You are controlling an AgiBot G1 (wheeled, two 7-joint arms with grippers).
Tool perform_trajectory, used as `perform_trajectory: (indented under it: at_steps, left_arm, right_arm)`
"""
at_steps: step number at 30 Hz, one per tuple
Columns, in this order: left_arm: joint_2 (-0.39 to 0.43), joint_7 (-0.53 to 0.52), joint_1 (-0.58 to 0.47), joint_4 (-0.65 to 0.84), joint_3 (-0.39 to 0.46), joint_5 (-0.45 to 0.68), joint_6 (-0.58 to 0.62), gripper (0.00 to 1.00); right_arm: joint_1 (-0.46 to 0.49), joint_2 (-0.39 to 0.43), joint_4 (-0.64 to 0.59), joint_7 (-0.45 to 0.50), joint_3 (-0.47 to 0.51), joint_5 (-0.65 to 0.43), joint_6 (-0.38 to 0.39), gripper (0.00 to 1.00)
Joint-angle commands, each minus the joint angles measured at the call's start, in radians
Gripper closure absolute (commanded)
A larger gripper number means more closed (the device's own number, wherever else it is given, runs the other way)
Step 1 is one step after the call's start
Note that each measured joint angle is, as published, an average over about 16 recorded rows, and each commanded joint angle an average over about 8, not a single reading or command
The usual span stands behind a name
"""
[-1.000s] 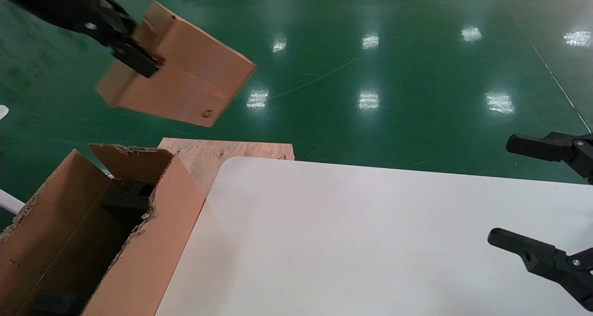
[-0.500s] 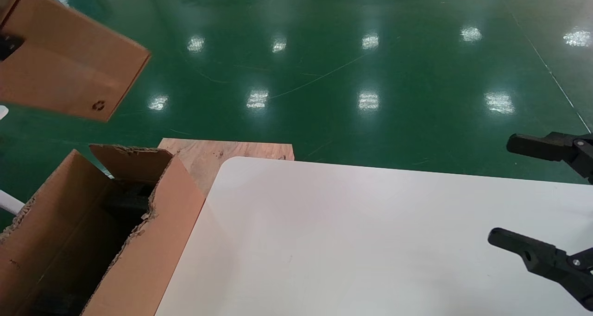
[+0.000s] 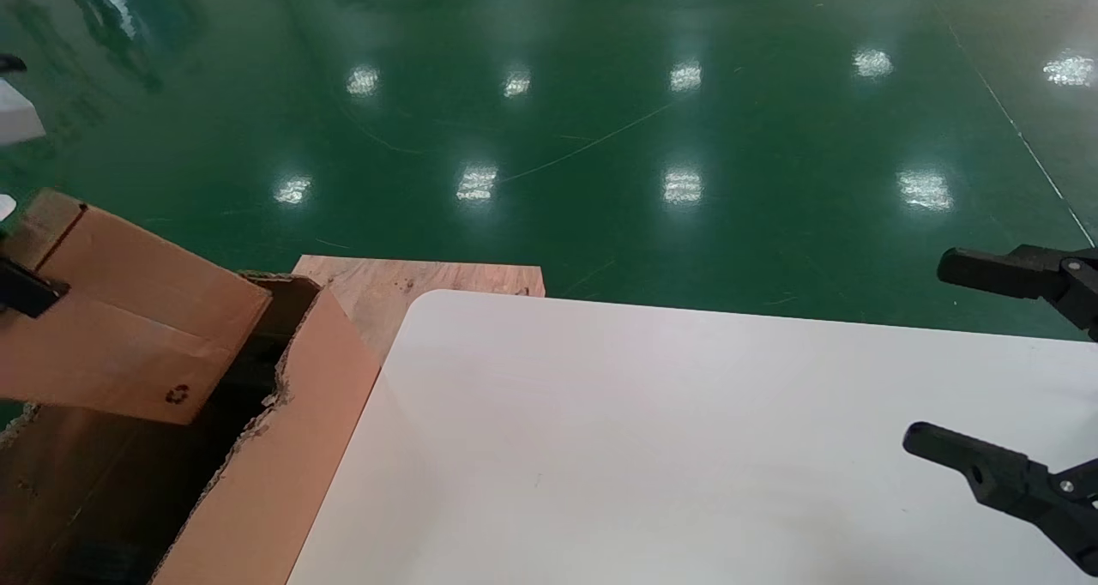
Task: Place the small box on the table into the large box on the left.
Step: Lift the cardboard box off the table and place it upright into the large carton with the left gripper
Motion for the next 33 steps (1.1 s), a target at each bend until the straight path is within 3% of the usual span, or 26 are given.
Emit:
perform_trajectory:
  at_steps: [1,11,33]
  left_arm:
    - [-0.008,-0.027,0.006,-0.021,0.04,-0.031,-0.001,1.0]
    - [0.012,-0.096,0.138,0.023,0.137,-0.11,-0.028,1.0]
    - [0.085,-0.066,0.465,0.327,0.128,-0.174,-0.102,1.0]
  right_arm:
    - [0.0,0.0,0.0,0.0,0.0,0.0,0.0,0.0]
    - [0.0,0.0,0.0,0.0,0.0,0.0,0.0,0.0]
    - [0.0,0.0,0.0,0.0,0.0,0.0,0.0,0.0]
